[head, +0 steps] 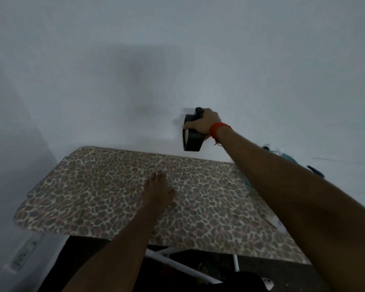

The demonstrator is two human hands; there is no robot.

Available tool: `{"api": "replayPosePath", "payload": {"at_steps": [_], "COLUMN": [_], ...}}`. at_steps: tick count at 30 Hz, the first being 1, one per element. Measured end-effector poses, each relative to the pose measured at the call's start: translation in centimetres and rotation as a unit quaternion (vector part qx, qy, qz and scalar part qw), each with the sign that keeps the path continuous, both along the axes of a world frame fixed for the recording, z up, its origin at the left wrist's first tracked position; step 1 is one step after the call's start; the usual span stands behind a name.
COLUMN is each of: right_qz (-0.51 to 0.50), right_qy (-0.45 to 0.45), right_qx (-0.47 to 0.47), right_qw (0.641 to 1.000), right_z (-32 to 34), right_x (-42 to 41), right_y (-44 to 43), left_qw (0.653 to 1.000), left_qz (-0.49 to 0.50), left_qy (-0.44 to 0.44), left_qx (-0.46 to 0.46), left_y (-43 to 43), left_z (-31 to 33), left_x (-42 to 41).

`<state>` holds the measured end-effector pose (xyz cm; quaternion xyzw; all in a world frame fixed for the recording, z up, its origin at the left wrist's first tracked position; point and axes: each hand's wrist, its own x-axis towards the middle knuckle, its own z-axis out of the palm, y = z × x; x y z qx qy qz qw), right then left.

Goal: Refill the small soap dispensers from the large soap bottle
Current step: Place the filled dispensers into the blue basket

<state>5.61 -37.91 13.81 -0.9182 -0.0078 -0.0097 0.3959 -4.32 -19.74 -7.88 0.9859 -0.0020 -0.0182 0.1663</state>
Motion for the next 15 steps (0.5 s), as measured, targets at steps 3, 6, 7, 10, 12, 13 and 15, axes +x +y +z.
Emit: {"api": "replayPosePath", "payload": {"at_steps": [3,6,7,10,12,13,15], "right_qz": [-0.036,-0.08,-0.097,-0.142,-0.163,-0.174,-0.192], "right_qy": [-0.002,-0.008,-0.012,-0.018,-0.013,-0.009,0.002], "right_qx": [0.016,0.018,0.018,0.01,-0.002,-0.005,-0.007], "right_qw": [0.999,0.997,0.995,0.99,0.986,0.985,0.981], "right_z": [3.6,6.4,7.0,8.0,7.9,7.5,6.4], "right_x": [-1.2,-2.3,-2.7,-3.7,-4.3,-4.5,-4.7], "right_y": [-5.4,-11.3,-13.3,-18.8,-22.1,-23.7,-26.6], "left_qw": [0.999,0.998,0.997,0.995,0.994,0.993,0.991], "left_qz": [-0.018,-0.047,-0.059,-0.092,-0.11,-0.116,-0.125], "left_qy": [-0.029,-0.044,-0.04,-0.02,-0.003,0.008,0.026], "left_qx": [-0.006,-0.016,-0.019,-0.023,-0.028,-0.035,-0.043], "left_y": [-3.4,-7.6,-9.0,-13.3,-16.1,-17.3,-19.6], "left_z": [2.2,3.1,3.1,2.4,1.4,0.9,-0.1], "left_x": [0.7,1.0,1.1,1.2,1.2,1.2,1.6]}}
